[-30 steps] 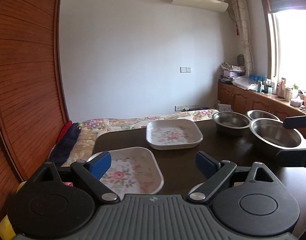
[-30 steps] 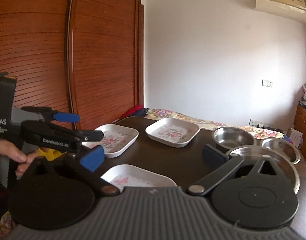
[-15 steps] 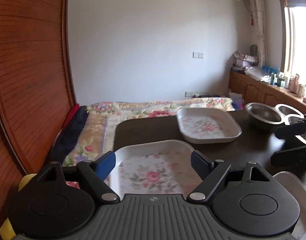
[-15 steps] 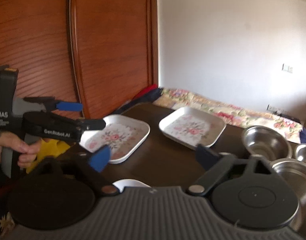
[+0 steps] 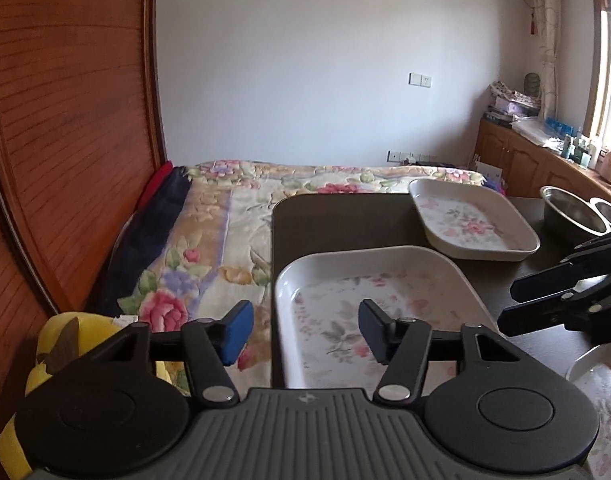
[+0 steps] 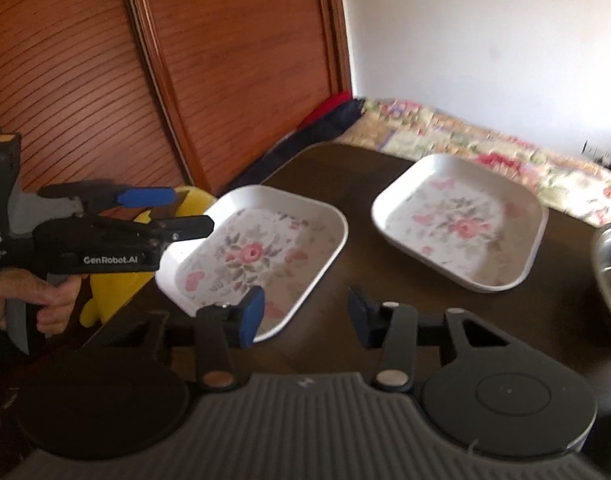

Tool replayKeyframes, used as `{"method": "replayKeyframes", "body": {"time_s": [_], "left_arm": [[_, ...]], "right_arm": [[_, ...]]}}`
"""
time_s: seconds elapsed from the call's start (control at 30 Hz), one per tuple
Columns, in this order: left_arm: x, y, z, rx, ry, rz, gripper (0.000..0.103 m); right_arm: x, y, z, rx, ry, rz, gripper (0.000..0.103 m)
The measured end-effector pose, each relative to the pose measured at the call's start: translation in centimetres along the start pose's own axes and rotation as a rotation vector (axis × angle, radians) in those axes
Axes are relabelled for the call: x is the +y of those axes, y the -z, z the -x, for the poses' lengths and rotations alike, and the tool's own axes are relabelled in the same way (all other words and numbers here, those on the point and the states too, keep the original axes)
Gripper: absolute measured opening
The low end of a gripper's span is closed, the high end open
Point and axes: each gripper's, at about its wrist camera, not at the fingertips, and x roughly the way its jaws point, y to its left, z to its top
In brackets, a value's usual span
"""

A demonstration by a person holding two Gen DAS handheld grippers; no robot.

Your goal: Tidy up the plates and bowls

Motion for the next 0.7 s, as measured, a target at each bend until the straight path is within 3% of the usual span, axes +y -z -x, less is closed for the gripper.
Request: {"method": "replayKeyframes", "body": {"time_s": [0.27,0.37,0.53,0.6,0.7], "left_arm": [[1.3,0.7,-1.0,0.034,0.008,0.035,0.082],[1.5,0.9,-1.3,0.047,0.011,0.037,0.077],[1.6,1.1,-1.5,0.064,0.019,0.037,0.066],[1.7,1.3,-1.5,0.068,0.015,0.040,0.056],[1.6,1.7,-1.2,0.072,0.031,0.045,0.054]], "right_arm": [[-0.5,-0.8,-2.6,0.067,-0.002,-0.040,0.040],[-0.9,-0.9,-3.3,0.083,-0.014,-0.058,0.035],[-0.9,-1.1,-4.3,0.094,-0.023,-0.053,0.018],[-0.9,-1.0,-4.5,0.095,-0.023,-0.052,0.016],[-0.9,-1.0,-4.6,0.096,-0.018,-0.051,0.015]]}}
